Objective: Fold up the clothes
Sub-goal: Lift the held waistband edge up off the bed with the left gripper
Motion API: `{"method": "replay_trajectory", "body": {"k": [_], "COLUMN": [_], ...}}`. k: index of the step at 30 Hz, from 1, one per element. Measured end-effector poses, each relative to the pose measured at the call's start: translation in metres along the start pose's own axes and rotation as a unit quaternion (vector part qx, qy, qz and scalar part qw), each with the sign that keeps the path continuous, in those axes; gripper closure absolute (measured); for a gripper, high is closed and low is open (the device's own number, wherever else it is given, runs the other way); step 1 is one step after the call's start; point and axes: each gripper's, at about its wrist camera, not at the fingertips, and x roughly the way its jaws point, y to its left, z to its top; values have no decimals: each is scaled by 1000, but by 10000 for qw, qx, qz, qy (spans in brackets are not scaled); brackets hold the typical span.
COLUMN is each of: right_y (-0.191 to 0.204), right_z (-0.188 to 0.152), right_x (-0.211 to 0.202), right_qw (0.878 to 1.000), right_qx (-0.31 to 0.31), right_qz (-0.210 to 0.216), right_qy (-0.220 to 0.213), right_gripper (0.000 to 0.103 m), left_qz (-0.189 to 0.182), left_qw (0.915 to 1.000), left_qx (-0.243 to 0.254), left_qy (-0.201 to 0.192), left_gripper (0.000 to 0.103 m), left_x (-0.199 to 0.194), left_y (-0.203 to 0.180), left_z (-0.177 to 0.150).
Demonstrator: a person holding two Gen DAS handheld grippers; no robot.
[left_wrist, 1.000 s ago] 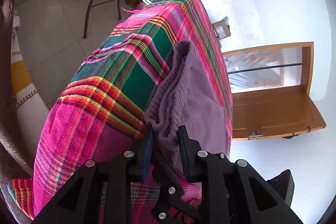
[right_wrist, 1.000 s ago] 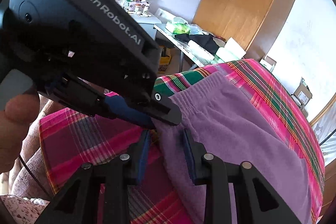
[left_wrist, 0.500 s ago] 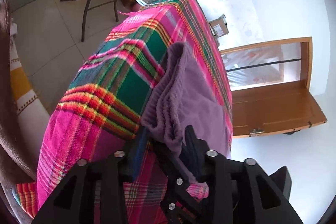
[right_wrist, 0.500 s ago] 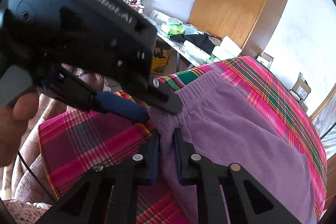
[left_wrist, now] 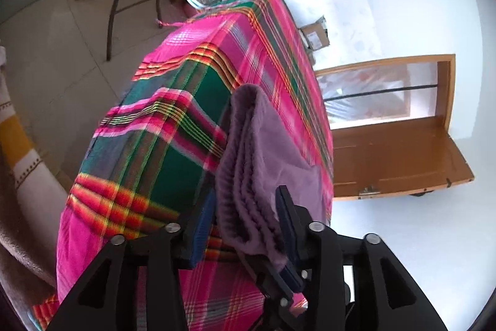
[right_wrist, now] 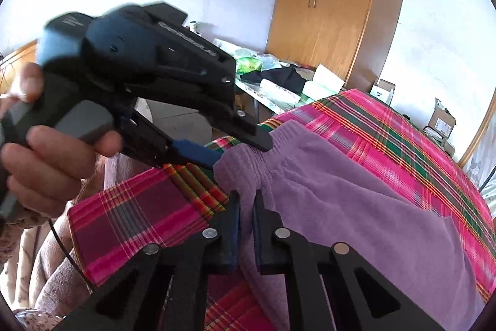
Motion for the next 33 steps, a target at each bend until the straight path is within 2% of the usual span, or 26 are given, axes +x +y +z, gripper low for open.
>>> {"method": "replay_trajectory", "body": {"k": [3,6,8,13,18,21,24,26,29,33], "right_y": [-3,-4,-2,-4,-12,-14,-12,-13,-13,-8], "right_z": [1,4,3,2,1,1,0,0,1,3], "right_x": [-5,-2,-6,-14,-21,-21,-22,-22,-17,-11], "right_qw": [10000,10000,9999,9998,9992,9990,9989,9989,9989,9993], "right_qx": [62,41,28,86,283,327,332,345,345,221], "right_qz": [1,-4,-26,-10,32,87,132,154,211,230], "right_qy": [-57,-68,-97,-153,-290,-297,-290,-288,-241,-191], "right_gripper": [96,96,96,96,97,97,97,97,97,98], "left_qz": [-125,-236,-236,-18,45,90,135,300,409,358], "left_qw": [9997,9992,9991,9995,9988,9986,9983,9977,9971,9971], "left_qx": [-162,-123,-234,-16,-25,4,33,104,133,203], "left_qy": [102,288,244,303,484,529,574,598,621,635], "left_gripper": [50,50,51,52,52,58,69,83,86,87], "left_x": [6,15,17,28,38,40,42,42,39,34], "left_y": [2,-1,-2,-15,-17,-17,-17,-17,-15,-14], "left_z": [7,16,21,33,38,39,40,40,40,42]}}
